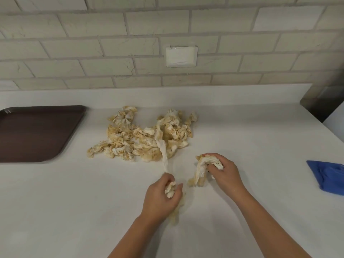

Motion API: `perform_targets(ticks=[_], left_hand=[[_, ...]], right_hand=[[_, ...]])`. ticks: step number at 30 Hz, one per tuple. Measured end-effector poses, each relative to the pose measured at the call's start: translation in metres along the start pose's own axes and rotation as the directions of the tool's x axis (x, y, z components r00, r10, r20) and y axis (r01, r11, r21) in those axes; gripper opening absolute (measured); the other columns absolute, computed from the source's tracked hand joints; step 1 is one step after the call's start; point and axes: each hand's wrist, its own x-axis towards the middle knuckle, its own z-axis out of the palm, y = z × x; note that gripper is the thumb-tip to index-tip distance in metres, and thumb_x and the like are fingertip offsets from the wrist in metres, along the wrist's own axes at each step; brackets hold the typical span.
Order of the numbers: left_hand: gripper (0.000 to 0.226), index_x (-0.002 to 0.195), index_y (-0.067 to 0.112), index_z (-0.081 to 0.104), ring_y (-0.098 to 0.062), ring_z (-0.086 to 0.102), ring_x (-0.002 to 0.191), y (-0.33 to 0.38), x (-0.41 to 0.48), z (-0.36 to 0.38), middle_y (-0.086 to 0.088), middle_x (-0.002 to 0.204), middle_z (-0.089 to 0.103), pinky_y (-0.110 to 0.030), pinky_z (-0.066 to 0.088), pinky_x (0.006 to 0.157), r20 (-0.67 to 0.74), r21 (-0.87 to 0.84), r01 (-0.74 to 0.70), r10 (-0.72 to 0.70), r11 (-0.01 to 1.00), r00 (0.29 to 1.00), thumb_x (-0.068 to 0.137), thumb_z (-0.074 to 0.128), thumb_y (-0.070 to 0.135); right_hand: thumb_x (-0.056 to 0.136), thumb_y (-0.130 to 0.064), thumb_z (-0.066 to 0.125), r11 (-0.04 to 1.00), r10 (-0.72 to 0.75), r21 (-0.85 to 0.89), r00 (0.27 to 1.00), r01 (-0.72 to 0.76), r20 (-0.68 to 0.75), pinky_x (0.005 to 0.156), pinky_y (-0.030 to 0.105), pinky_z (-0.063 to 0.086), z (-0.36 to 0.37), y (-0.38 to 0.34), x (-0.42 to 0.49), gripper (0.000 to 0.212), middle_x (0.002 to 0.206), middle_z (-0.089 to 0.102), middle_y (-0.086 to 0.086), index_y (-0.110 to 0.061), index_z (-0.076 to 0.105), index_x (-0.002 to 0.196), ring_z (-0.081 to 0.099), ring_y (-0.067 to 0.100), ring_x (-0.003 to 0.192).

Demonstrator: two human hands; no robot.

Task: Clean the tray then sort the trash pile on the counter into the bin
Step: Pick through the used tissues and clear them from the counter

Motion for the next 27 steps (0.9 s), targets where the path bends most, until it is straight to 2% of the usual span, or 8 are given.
perform_targets(ticks=[4, 6, 9, 13, 17, 20, 23, 27], left_hand=[[0.069, 0.141, 0.025, 0.028, -0.02, 0.061, 0.095, 0.012, 0.015, 0.011, 0.009, 0.106, 0.059, -0.026, 0.044, 0.073, -0.035, 0.309, 0.345, -0.352, 0.886, 0.935, 0.085, 0.054, 0.053], [0.051, 0.128, 0.019, 0.049, -0.024, 0.06, 0.097, 0.014, 0.023, 0.015, 0.001, 0.112, 0.055, -0.028, 0.046, 0.075, -0.021, 0.491, 0.34, -0.379, 0.802, 0.925, 0.089, 0.048, 0.051], [0.036, 0.103, 0.014, 0.06, -0.021, 0.061, 0.08, 0.017, 0.019, 0.018, 0.0, 0.112, 0.049, -0.026, 0.038, 0.059, 0.006, 0.607, 0.232, -0.296, 0.76, 0.955, 0.092, 0.045, 0.045], [0.025, 0.082, 0.017, 0.067, -0.012, 0.061, 0.07, 0.003, 0.012, 0.013, 0.014, 0.11, 0.056, -0.02, 0.034, 0.051, -0.041, 0.439, 0.096, -0.087, 0.893, 0.995, 0.083, 0.065, 0.042], [0.009, 0.077, 0.022, 0.065, -0.006, 0.059, 0.083, -0.002, 0.006, 0.007, 0.012, 0.1, 0.069, -0.019, 0.048, 0.059, 0.06, 0.276, -0.241, 0.234, 0.93, 0.971, 0.069, 0.07, 0.02], [0.018, 0.085, 0.032, 0.053, -0.001, 0.054, 0.077, 0.005, -0.002, 0.007, 0.015, 0.083, 0.061, -0.016, 0.044, 0.063, 0.163, 0.094, -0.214, 0.197, 0.972, 0.967, 0.071, 0.059, 0.024], [0.03, 0.105, 0.031, 0.06, 0.002, 0.055, 0.09, 0.006, -0.008, 0.009, 0.023, 0.095, 0.06, -0.004, 0.038, 0.073, 0.211, 0.031, -0.113, 0.104, 0.993, 0.972, 0.076, 0.054, 0.028], [0.025, 0.073, 0.022, 0.065, -0.002, 0.049, 0.078, 0.006, -0.007, 0.014, 0.015, 0.077, 0.056, -0.016, 0.04, 0.063, 0.168, 0.143, -0.229, 0.204, 0.963, 0.964, 0.079, 0.056, 0.045]], right_hand=[[0.07, -0.019, 0.052, 1.0, 0.03, -0.002, 0.999, -0.03, -0.015, 0.065, 0.003, 0.043, -0.001, -0.002, -0.005, 0.03, 0.084, 0.068, -0.031, -0.035, 0.067, 0.09, 0.061, -0.012, 0.082], [0.067, -0.021, 0.05, 0.999, 0.045, 0.001, 0.999, -0.045, -0.014, 0.065, 0.003, 0.042, -0.001, 0.0, -0.009, 0.033, 0.084, 0.069, -0.029, -0.034, 0.068, 0.091, 0.061, -0.012, 0.082], [0.067, -0.022, 0.05, 0.998, 0.057, 0.003, 0.998, -0.057, -0.021, 0.066, 0.003, 0.043, -0.003, 0.001, -0.013, 0.032, 0.086, 0.069, -0.027, -0.036, 0.067, 0.09, 0.061, -0.012, 0.082], [0.08, -0.007, 0.056, 0.998, 0.056, 0.018, 0.998, -0.056, -0.031, 0.067, 0.003, 0.043, -0.007, 0.002, -0.015, 0.031, 0.093, 0.069, -0.02, -0.033, 0.067, 0.092, 0.061, -0.013, 0.083], [0.082, -0.002, 0.055, 0.998, 0.066, 0.017, 0.997, -0.065, -0.042, 0.066, 0.004, 0.043, -0.011, 0.008, -0.017, 0.033, 0.096, 0.07, -0.015, -0.026, 0.07, 0.098, 0.062, -0.01, 0.083], [0.082, 0.001, 0.055, 0.997, 0.069, 0.024, 0.996, -0.068, -0.057, 0.067, 0.004, 0.043, -0.012, 0.009, -0.017, 0.034, 0.097, 0.07, -0.014, -0.023, 0.07, 0.1, 0.062, -0.008, 0.084], [0.082, 0.003, 0.055, 0.997, 0.072, 0.03, 0.995, -0.07, -0.072, 0.068, 0.004, 0.043, -0.014, 0.008, -0.018, 0.035, 0.098, 0.07, -0.015, -0.024, 0.07, 0.1, 0.062, -0.008, 0.085], [0.083, 0.003, 0.054, 0.996, 0.084, 0.021, 0.993, -0.083, -0.083, 0.065, 0.002, 0.042, -0.02, 0.009, -0.023, 0.035, 0.098, 0.069, -0.017, -0.024, 0.069, 0.1, 0.061, -0.013, 0.082]])
